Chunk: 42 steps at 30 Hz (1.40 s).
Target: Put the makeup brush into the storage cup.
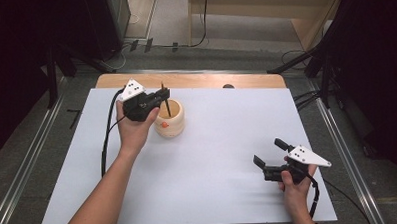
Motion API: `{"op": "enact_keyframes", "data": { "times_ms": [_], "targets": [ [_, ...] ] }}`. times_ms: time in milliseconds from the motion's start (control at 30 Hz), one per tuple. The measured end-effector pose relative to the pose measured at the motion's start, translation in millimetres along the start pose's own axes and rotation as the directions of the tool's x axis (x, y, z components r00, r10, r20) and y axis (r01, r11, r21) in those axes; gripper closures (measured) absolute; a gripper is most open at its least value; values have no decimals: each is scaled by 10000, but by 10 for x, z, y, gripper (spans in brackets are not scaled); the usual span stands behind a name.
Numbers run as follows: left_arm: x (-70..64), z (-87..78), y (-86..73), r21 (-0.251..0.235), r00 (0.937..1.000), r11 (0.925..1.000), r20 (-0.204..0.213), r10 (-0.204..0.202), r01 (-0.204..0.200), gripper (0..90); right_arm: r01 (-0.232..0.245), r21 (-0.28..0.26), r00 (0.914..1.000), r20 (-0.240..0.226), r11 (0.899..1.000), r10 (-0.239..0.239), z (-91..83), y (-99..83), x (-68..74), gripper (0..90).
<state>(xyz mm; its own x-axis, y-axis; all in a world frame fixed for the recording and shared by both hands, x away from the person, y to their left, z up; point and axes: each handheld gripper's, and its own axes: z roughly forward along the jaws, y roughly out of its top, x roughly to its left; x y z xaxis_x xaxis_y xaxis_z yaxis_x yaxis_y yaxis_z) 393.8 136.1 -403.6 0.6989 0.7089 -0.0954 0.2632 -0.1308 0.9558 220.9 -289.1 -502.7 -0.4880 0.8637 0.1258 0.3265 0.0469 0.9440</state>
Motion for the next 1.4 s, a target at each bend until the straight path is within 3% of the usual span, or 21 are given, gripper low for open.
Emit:
{"op": "enact_keyframes", "data": {
  "times_ms": [833,1200,1400],
  "targets": [
    [106,111,-380,762,9988,9963,-339,-367,392,843,17,115,10000,-18,9999,-17,29,-8,-1,0],
    [122,137,-425,1303,9977,9899,-453,-509,564,835,23,140,10000,-1,9999,-23,31,-10,2,0],
    [112,112,-408,1303,9973,9900,-573,-467,539,724,19,136,10000,-7,9999,-19,32,-11,2,0]
  ]
}}
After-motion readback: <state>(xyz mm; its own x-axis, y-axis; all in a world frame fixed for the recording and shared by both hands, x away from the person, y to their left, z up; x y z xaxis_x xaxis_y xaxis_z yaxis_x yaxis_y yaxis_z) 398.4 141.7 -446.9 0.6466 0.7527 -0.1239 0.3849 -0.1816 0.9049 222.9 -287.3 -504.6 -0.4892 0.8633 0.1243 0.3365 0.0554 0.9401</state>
